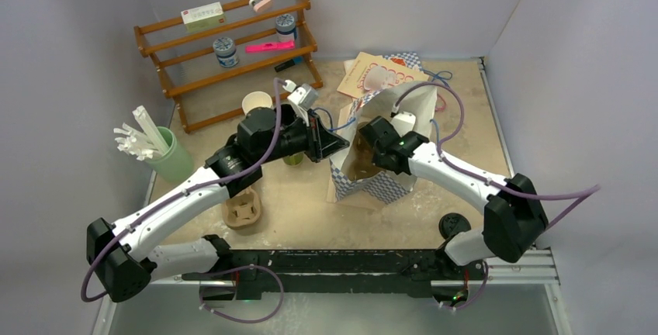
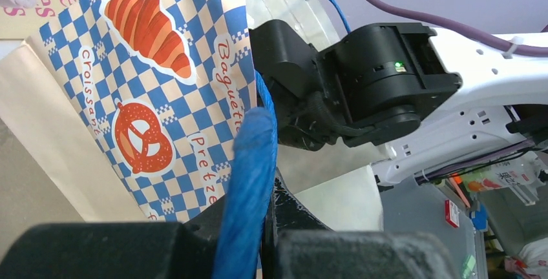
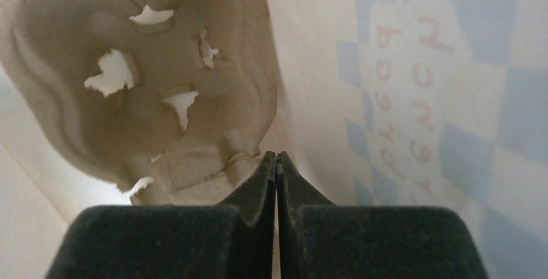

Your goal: Pack the takeout coffee

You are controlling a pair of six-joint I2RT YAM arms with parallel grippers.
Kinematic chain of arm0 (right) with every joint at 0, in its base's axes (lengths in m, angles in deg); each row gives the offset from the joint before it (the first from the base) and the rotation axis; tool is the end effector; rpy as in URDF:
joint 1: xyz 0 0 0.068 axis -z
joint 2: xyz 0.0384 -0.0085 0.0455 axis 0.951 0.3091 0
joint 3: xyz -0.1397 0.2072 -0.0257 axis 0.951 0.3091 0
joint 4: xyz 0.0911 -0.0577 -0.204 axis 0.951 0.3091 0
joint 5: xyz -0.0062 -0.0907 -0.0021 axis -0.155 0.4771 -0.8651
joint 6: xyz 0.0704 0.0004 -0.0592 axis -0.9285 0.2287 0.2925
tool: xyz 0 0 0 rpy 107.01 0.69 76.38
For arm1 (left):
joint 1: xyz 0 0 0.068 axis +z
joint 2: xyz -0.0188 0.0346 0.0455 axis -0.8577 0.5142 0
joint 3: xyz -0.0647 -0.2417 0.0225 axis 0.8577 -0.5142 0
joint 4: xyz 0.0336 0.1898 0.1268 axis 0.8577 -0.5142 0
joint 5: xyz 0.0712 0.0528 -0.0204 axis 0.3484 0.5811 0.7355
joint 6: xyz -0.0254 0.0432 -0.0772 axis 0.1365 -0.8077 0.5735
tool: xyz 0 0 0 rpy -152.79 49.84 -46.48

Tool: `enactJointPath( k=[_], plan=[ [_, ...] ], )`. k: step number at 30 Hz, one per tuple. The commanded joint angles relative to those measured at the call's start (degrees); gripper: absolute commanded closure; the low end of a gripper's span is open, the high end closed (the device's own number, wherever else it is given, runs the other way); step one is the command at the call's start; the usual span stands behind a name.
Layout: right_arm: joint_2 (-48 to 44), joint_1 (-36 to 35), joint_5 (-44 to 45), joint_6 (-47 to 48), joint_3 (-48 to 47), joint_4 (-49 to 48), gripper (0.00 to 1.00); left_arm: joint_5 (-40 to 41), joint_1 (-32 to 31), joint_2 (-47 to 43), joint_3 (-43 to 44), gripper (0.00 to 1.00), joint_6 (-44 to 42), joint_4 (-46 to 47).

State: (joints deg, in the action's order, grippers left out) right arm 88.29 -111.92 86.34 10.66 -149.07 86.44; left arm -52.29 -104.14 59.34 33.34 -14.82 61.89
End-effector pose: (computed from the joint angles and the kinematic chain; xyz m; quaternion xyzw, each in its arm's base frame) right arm 0.2480 0.1504 0.2067 0.1883 0.9028 0.0249 0.3858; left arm 0.1809 -0.2217 0.3490 0.1966 0.7188 -0.5111 0.4283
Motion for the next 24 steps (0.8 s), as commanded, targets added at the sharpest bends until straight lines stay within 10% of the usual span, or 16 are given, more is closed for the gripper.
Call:
enactJointPath(
  k=[1,15,24],
  plan=[
    [-0.12,1.31,-3.07,-0.88,0.14,-0.14,1.0,-0.75,-0.32,-3.07,-0.49,1.0,1.75,6.87],
    [-4.21,1.43,-24.45,8.67,1.08,-11.23,1.0,-1.85,-0.18,0.26,0.75,1.0,3.01,5.18],
    [-11.89,1.39,-14.49,18.42,-5.32,-1.08,0.97,1.41,-0.12,1.77,2.66,1.0,5.19,0.32]
  ],
)
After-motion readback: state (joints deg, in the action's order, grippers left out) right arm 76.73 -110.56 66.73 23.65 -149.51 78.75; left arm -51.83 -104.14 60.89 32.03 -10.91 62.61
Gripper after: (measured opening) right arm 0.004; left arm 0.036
